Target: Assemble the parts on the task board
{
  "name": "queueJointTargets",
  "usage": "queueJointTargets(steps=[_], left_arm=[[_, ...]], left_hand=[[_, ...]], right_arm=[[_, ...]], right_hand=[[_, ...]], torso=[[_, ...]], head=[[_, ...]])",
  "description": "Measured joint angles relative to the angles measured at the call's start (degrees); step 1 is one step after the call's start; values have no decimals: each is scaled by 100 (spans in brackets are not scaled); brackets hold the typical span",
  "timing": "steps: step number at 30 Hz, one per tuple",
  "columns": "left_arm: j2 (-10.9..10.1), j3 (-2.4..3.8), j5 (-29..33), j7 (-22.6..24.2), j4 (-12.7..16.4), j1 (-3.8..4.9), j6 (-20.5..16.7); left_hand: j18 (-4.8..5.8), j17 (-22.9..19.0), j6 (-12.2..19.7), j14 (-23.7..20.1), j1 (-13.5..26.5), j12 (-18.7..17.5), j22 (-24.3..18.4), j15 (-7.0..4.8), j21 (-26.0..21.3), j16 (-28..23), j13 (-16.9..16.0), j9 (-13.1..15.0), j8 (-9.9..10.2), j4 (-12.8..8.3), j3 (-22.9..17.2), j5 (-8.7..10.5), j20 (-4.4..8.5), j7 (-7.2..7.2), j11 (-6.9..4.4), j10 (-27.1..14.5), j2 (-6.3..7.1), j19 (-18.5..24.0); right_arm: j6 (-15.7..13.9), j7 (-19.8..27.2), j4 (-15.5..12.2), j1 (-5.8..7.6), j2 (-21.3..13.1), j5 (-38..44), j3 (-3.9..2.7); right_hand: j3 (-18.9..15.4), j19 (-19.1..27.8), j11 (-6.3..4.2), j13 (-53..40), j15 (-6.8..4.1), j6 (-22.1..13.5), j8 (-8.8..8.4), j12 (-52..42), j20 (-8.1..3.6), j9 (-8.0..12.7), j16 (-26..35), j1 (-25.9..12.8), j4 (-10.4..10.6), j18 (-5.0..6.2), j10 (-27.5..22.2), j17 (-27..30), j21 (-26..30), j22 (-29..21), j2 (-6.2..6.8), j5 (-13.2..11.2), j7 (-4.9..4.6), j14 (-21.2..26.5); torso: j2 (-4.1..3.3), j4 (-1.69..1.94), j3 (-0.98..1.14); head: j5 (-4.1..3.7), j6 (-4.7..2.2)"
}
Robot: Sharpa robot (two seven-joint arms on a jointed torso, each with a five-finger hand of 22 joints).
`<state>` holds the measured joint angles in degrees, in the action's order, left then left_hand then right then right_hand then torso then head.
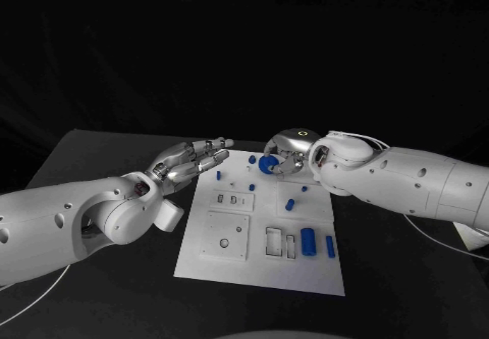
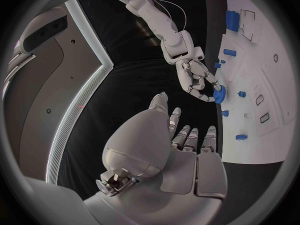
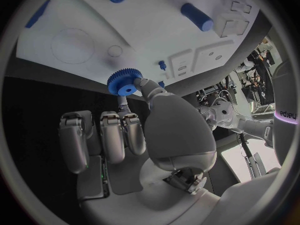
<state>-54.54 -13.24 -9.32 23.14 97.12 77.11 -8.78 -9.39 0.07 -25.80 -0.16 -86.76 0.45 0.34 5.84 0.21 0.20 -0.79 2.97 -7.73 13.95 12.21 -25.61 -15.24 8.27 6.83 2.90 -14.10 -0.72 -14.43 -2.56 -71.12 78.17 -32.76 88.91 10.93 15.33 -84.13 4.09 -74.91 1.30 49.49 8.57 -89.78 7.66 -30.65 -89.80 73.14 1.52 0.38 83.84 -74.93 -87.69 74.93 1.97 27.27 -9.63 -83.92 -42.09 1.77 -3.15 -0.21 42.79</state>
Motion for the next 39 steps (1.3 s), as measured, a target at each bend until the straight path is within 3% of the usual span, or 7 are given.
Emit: queueJointTargets(steps=[16,27,31,32,33,35,39], left_arm=[[86,0,-2,-3,-47,-1,2],[93,0,-3,-11,-45,-1,4],[91,0,-3,-15,-44,-1,5],[93,0,-3,-16,-44,-1,5],[95,0,-3,-16,-45,-1,5],[105,0,-3,-18,-51,-1,6],[120,0,-3,-23,-64,-1,10]], left_hand=[[0,1,0,21,0,0,4,20,24,0,1,-1,0,0,0,0,0,0,0,0,0,0],[0,2,0,20,0,0,3,20,24,0,1,-1,0,0,0,0,0,0,21,21,0,0],[0,2,0,20,0,0,3,20,24,0,2,-1,0,0,0,0,0,0,21,21,0,0],[0,2,0,20,0,0,3,20,24,0,2,-1,0,0,0,0,0,0,21,21,0,0],[0,2,0,20,0,0,3,20,24,0,2,-1,0,0,0,0,0,0,21,21,0,0],[0,2,0,20,0,0,3,20,24,0,2,-1,0,0,0,0,0,0,21,21,0,0],[0,2,0,20,0,0,3,20,24,0,2,-1,0,0,0,0,0,0,21,21,0,0]], right_arm=[[229,69,516,-10,638,-130,-24],[241,127,859,-96,917,-151,-37],[242,131,913,-120,948,-151,-29],[244,131,918,-122,950,-152,-29],[248,131,921,-124,952,-152,-28],[259,131,922,-126,953,-152,-28],[276,132,915,-129,944,-153,-28]], right_hand=[[0,0,0,0,-20,-9,1,0,1,-1,0,0,0,0,0,1,0,-1,1,-113,9,-21],[18,0,0,0,-20,-11,2,0,1,-1,0,-2,18,0,0,2,21,-2,3,-124,11,-21],[49,0,0,-4,-20,-64,30,0,1,-2,0,-10,49,0,0,2,21,-2,9,-212,64,-21],[70,0,15,-4,-20,-94,-33,0,1,-5,0,-37,70,0,15,2,41,-2,11,-281,93,-21],[81,0,51,-4,-6,-159,-156,0,1,-199,0,-113,84,0,24,2,50,-2,7,-368,97,-7],[87,2,95,-4,54,-390,-373,0,3,-378,0,-192,133,0,10,2,50,-2,-36,-519,27,-10],[105,10,95,-4,54,-921,-505,0,56,-20,0,-240,151,1,10,2,70,-2,-44,-735,-54,-10]], torso=[[-1,19,3],[-17,76,7],[-19,88,7],[-19,88,7],[-19,88,5],[-18,87,3],[-14,85,3]], head=[[-3,7],[-4,2],[-12,16],[-12,23],[-12,26],[-11,32],[-9,41]])
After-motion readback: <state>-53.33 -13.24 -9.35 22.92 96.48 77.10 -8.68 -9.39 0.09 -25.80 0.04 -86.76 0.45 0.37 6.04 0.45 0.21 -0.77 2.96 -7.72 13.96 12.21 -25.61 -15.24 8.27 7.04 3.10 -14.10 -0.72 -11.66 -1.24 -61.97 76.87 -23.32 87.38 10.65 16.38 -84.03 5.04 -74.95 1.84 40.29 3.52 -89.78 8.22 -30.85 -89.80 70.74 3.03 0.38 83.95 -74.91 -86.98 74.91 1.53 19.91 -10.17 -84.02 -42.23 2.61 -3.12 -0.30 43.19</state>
